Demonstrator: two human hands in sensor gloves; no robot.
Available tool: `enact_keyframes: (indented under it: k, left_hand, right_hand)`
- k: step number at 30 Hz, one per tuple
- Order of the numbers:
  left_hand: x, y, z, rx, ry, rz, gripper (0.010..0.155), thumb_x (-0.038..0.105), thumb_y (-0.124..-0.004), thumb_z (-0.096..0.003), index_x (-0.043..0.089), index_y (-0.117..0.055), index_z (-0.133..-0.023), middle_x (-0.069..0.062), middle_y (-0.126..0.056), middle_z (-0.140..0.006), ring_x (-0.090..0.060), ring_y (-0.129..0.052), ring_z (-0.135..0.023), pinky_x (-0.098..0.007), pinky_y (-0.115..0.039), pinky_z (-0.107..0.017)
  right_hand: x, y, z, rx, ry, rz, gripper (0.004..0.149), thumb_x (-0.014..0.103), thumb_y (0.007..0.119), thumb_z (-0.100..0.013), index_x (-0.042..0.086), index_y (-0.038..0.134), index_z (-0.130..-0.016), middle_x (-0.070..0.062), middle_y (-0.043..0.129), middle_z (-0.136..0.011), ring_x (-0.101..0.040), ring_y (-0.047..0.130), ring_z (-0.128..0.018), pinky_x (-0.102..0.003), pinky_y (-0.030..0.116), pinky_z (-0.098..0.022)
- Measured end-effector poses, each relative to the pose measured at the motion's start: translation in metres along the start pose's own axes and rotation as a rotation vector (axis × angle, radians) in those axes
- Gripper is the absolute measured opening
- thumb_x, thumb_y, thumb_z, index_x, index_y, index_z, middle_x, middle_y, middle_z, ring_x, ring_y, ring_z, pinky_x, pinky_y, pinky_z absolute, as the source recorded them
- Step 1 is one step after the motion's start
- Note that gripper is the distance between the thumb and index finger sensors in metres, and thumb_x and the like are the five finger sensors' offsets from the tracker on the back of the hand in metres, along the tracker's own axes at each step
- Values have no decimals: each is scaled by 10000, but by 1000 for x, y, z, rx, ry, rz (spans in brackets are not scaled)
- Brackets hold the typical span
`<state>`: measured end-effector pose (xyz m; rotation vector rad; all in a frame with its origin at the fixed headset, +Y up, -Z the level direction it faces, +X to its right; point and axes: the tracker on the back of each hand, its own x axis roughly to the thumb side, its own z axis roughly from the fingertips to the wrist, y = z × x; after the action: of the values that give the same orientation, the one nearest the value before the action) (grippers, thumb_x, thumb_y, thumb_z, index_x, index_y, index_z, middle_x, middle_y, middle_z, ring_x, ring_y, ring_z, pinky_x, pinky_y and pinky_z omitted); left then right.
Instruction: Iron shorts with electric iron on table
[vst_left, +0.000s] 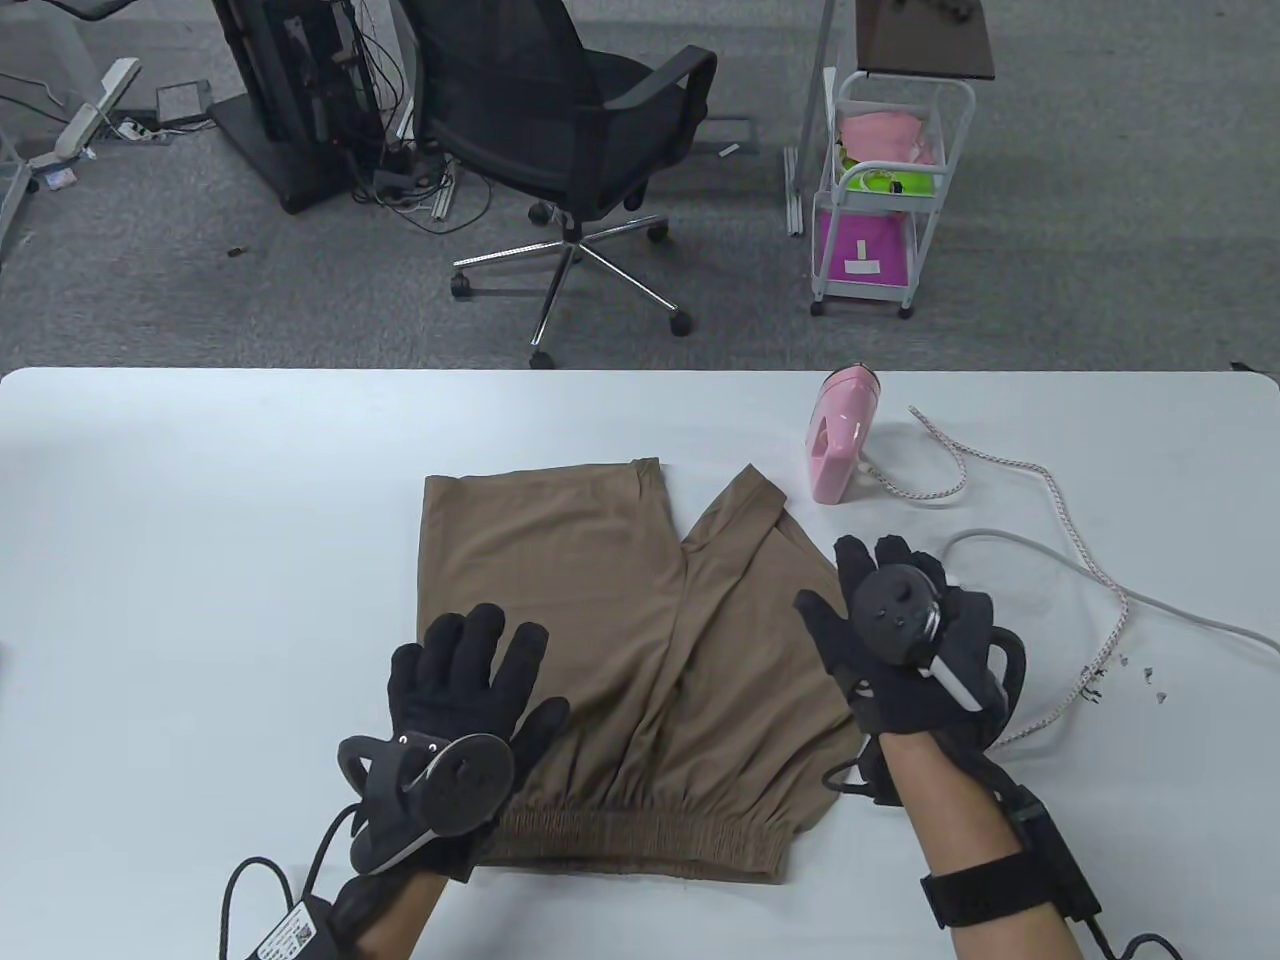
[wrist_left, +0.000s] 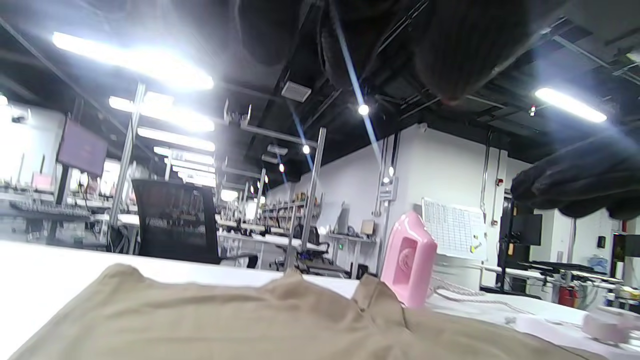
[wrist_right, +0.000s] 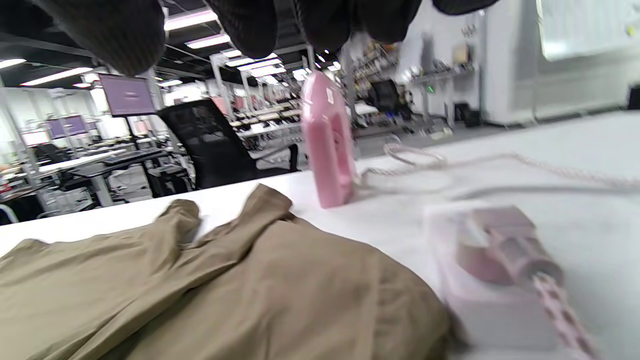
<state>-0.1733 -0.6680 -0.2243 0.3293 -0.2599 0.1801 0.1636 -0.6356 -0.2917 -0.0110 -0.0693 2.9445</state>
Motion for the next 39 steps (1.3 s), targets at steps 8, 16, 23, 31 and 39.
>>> enact_keyframes:
  k: [8, 16, 23, 31, 39]
  left_hand:
    - [8, -15, 7, 73, -33, -130, 668, 589, -715, -528, 314, -548, -1114, -82, -342, -1227, -463, -343, -1124, -714, -350, -749]
    - [7, -20, 15, 66, -69, -148, 656, 577, -718, -526, 297, -572, -1101, -93, -350, -1219, -470, -331, -1114, -717, -322, -740]
    - [8, -22, 16, 61, -59, -128, 653, 576, -717, -527, 297, -570, -1099, -92, -344, -1216, -473, -322, -1110, -718, -314, -737]
    - [10, -23, 17, 57, -67, -134, 648, 574, -718, -525, 293, -581, -1093, -92, -366, -1213, -472, -340, -1108, -717, -320, -736]
    - [10, -20, 17, 62, -65, -130, 642, 574, -718, -525, 292, -593, -1087, -90, -388, -1210, -469, -364, -1108, -715, -336, -738]
  right_hand:
    - [51, 32, 50, -113, -218, 222, 746, 695, 672, -590, 319, 437, -1190, -173, 281, -1199, -530, 245, -1074, -738, 325, -704]
    - [69, 82, 71, -124, -290, 260, 751, 707, 667, -592, 329, 424, -1194, -155, 243, -1208, -509, 157, -1073, -759, 236, -678]
    - [68, 97, 67, -108, -268, 307, 742, 705, 647, -605, 330, 404, -1197, -149, 245, -1212, -511, 158, -1078, -760, 238, -685]
    - [67, 98, 65, -112, -242, 328, 723, 700, 646, -607, 336, 424, -1191, -139, 288, -1213, -506, 199, -1085, -757, 269, -693]
    - [69, 99, 65, -101, -246, 336, 715, 700, 639, -610, 335, 436, -1190, -136, 321, -1212, -504, 231, -1089, -752, 293, -698]
